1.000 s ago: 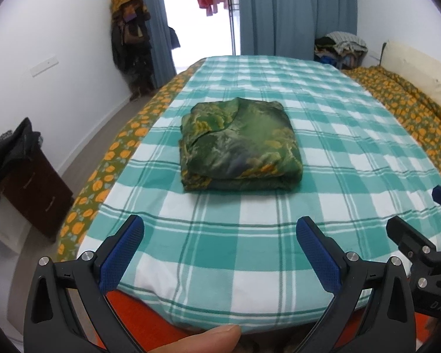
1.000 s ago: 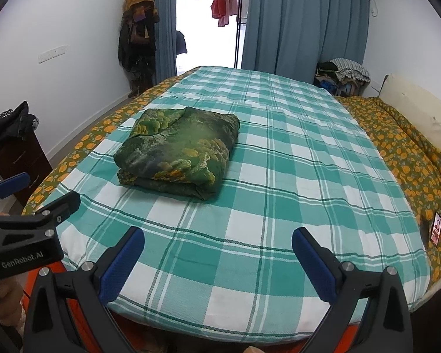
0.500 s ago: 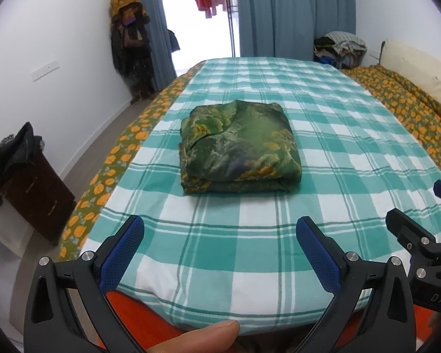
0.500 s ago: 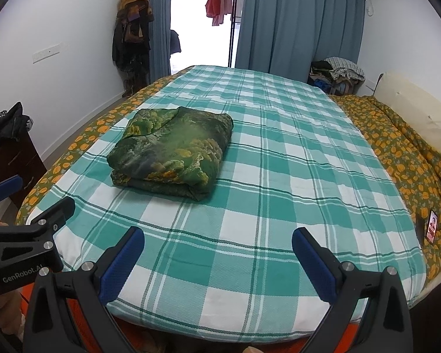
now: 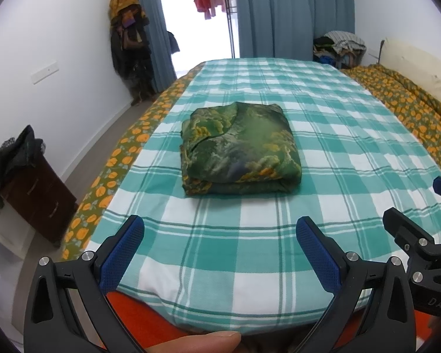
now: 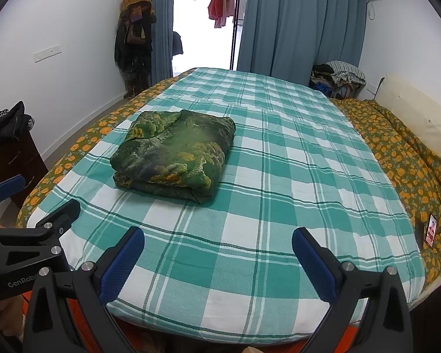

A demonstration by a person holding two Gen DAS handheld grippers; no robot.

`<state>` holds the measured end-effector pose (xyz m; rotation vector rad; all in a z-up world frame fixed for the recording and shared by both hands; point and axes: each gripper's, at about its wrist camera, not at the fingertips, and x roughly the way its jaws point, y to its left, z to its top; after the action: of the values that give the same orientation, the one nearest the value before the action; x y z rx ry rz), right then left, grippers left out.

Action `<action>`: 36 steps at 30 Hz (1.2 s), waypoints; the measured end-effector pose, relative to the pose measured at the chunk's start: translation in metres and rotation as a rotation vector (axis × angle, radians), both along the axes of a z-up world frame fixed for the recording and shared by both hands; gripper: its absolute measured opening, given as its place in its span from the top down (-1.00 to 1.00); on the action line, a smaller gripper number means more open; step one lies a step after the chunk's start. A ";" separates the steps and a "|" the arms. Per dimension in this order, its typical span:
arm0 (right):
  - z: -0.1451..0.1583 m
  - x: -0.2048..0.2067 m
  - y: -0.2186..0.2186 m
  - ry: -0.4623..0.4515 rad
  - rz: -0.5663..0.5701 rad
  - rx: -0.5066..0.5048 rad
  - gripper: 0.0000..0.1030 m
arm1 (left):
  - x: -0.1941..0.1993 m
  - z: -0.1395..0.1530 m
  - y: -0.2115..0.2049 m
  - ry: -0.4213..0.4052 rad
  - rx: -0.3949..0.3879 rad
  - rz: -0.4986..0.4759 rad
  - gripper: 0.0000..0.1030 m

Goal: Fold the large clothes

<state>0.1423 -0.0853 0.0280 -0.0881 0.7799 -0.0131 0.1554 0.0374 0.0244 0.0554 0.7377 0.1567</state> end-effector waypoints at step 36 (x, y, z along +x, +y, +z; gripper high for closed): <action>0.007 0.005 0.002 0.002 -0.016 -0.021 -0.98 | 0.002 0.009 0.005 -0.023 -0.002 0.015 -0.99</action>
<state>0.1478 -0.0834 0.0351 -0.1015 0.7822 -0.0362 0.1569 0.0425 0.0338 0.0458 0.7155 0.1705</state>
